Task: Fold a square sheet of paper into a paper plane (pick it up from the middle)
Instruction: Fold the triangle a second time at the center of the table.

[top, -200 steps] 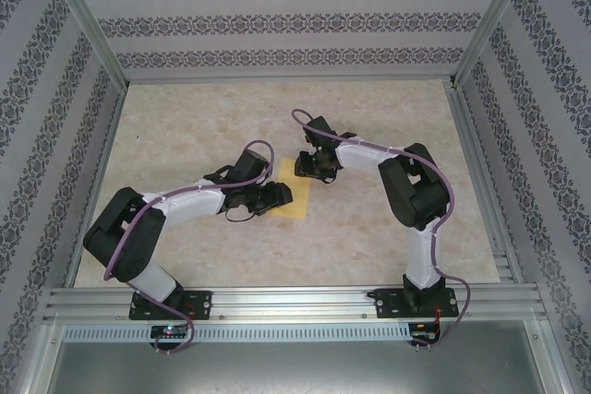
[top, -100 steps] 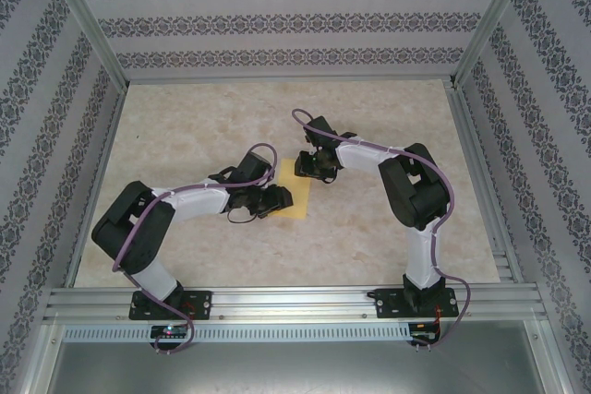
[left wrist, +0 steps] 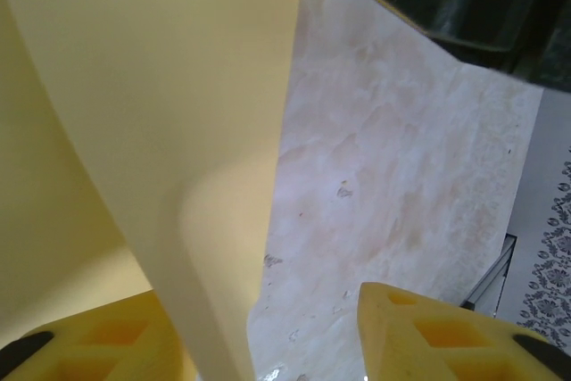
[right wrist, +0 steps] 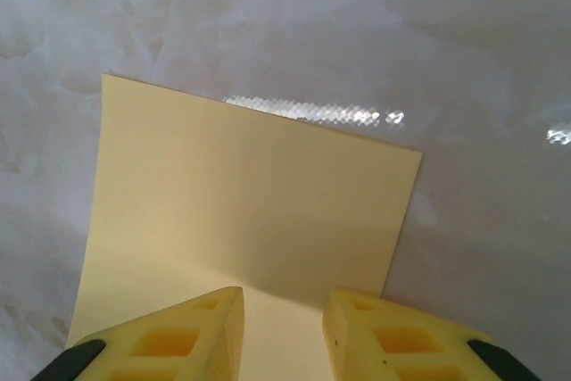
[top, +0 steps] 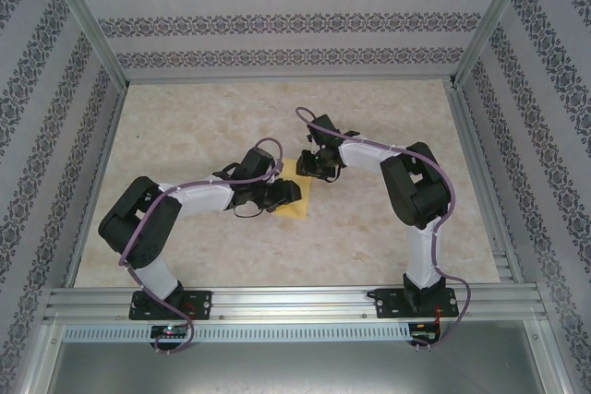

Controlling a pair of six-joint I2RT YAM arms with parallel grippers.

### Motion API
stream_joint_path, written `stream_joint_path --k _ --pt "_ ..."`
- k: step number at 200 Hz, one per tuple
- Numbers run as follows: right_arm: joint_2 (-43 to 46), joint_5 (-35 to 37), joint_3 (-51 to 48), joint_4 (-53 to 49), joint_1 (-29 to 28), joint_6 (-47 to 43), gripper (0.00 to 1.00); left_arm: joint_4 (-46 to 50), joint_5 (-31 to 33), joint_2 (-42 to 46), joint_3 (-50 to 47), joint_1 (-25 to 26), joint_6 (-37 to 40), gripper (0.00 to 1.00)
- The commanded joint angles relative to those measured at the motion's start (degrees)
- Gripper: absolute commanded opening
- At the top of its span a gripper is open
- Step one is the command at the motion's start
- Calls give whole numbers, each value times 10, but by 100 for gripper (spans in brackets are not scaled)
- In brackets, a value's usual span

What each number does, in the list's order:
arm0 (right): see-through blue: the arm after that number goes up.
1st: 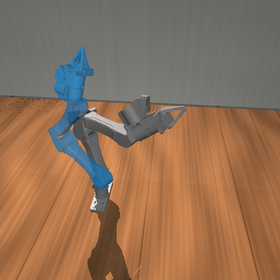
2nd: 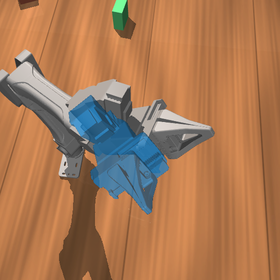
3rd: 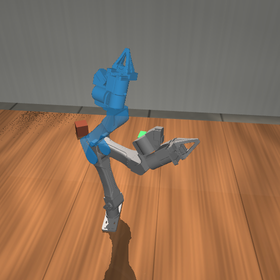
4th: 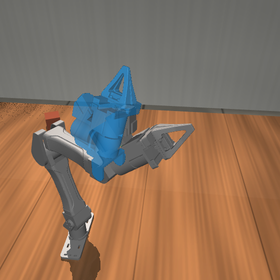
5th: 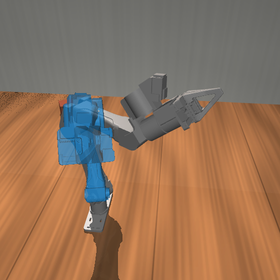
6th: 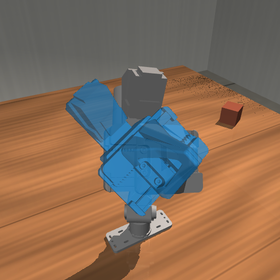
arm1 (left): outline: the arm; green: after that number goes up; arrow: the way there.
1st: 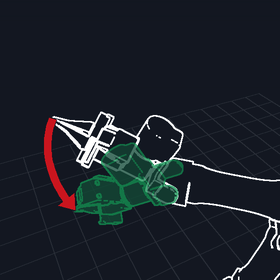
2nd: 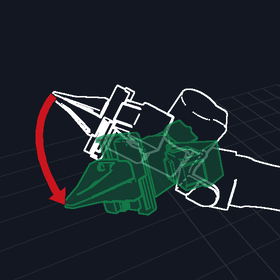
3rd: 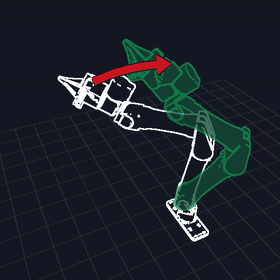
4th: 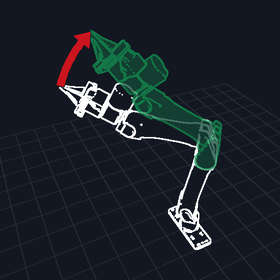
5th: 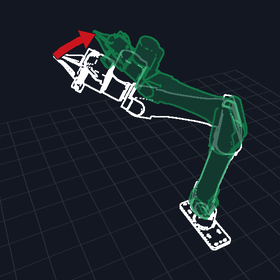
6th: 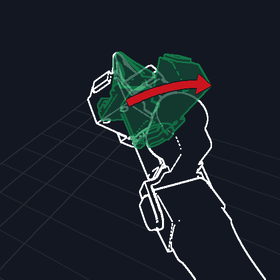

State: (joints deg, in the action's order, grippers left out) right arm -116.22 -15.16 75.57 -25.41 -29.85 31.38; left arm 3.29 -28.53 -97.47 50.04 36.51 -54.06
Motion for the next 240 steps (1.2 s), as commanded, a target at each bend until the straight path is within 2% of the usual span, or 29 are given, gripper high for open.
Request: stream_joint_path --k 1,15,58,83,101,190,240 --pt "-32 -4 -22 -13 -1 -10 31 -36 -17 -12 21 8 8 55" --pt "-32 -5 -24 -12 1 -10 31 -42 -17 -16 24 7 7 60" --pt "-29 -14 -32 -8 3 -9 31 -59 -21 -40 31 7 5 64" --pt "-17 -25 -34 -5 9 -10 31 -75 -22 -55 32 7 2 72" --pt "-5 -41 -40 6 13 -9 31 -73 -17 -62 33 7 2 72" --pt "88 -142 -103 65 25 -37 34 -56 5 -62 17 8 4 47" --pt "109 -163 -144 68 24 -54 34 -49 10 -62 10 7 6 40"
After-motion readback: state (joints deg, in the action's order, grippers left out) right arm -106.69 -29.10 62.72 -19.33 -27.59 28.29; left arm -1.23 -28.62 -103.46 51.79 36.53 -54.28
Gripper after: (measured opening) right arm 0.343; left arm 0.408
